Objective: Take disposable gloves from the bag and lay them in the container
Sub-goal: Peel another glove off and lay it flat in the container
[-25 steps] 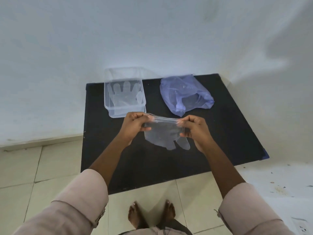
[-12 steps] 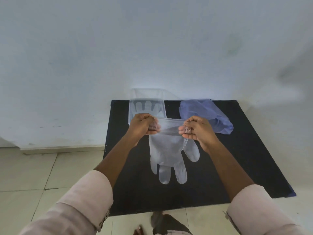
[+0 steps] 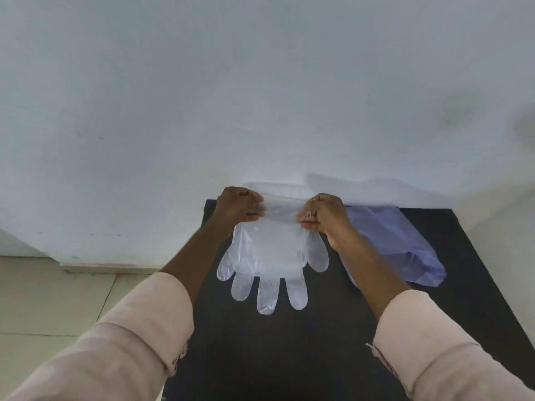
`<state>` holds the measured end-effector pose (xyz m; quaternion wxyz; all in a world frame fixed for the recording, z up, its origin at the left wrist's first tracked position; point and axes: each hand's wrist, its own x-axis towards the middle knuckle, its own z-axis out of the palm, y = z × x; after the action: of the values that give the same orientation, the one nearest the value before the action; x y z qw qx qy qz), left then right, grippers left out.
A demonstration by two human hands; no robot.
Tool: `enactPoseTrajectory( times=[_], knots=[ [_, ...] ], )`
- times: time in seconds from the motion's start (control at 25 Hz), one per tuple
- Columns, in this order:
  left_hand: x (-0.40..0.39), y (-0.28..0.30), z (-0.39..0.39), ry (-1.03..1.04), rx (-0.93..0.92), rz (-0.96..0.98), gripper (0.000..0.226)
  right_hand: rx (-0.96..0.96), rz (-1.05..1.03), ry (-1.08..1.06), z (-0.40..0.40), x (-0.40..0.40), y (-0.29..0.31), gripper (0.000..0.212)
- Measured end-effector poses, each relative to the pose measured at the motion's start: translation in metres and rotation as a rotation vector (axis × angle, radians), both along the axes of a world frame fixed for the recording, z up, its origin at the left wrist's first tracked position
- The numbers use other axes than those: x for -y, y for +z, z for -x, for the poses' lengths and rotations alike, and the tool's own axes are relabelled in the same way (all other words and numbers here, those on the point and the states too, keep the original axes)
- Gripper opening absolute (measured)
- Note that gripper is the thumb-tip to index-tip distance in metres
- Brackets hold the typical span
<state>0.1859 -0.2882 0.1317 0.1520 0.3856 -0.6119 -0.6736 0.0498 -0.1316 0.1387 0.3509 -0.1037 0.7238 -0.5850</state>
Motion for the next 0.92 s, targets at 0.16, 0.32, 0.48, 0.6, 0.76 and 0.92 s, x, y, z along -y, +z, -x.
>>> enactPoseTrajectory(
  times=[0.16,0.32,0.48,0.6,0.76,0.92],
  knots=[
    [0.043,0.018,0.045,0.093,-0.027,0.046,0.021,-0.104,0.04,-0.055,0.044,0.062,0.017,0.018],
    [0.061,0.056,0.076,0.203,-0.291,0.294,0.027,-0.565,0.296,-0.103,0.066,0.094,0.043,0.018],
    [0.059,0.054,0.058,0.14,-0.599,0.55,0.017,-0.814,0.659,-0.141,0.053,0.077,0.035,0.018],
    [0.04,-0.007,0.033,0.018,-0.45,0.507,0.013,-0.755,0.528,-0.066,0.026,0.052,-0.025,0.013],
    [0.034,-0.091,0.008,-0.1,-0.131,0.44,0.02,-0.703,0.279,0.09,0.008,0.034,-0.101,0.013],
    [0.033,-0.124,-0.002,-0.263,0.037,0.682,0.018,-0.786,0.061,0.251,0.004,0.028,-0.133,0.012]
  ],
)
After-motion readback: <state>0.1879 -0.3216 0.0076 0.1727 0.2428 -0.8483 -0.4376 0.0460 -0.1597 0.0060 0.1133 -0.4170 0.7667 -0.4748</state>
